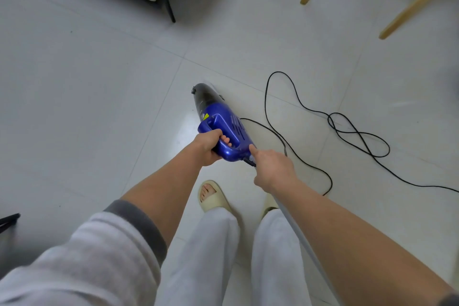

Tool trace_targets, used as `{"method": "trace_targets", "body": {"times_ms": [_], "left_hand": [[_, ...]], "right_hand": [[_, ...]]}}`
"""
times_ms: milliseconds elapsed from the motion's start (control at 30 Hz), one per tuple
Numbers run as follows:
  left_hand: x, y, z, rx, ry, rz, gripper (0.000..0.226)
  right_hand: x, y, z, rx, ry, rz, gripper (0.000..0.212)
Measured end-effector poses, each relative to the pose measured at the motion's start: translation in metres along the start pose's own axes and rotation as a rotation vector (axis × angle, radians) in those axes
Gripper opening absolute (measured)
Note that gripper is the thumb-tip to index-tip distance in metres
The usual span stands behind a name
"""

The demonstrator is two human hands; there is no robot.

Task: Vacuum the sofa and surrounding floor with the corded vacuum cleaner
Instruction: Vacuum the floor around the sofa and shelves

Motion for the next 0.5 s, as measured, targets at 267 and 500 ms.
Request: {"method": "trace_targets", "body": {"times_ms": [267,500], "left_hand": [[0.005,-0.008,0.062,0.064,-0.045,0.013,0.011],[0.012,-0.013,0.111,-0.003,-0.028,0.005,0.01]], "right_hand": [[-0.003,0.056,0.007,0.057,-0.024,0.074,0.069],[0.008,0.109,-0.014,-0.011,-0.007,0.067,0.062]]}}
Point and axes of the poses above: each hand's wrist, its own x-axis towards the middle knuckle, its own z-axis out of the palm, y = z × x, the point moved 7 cm from there along x, towards the middle knuckle, and after that the axes turned 2 degrees about -y, right-handed, at the moved point
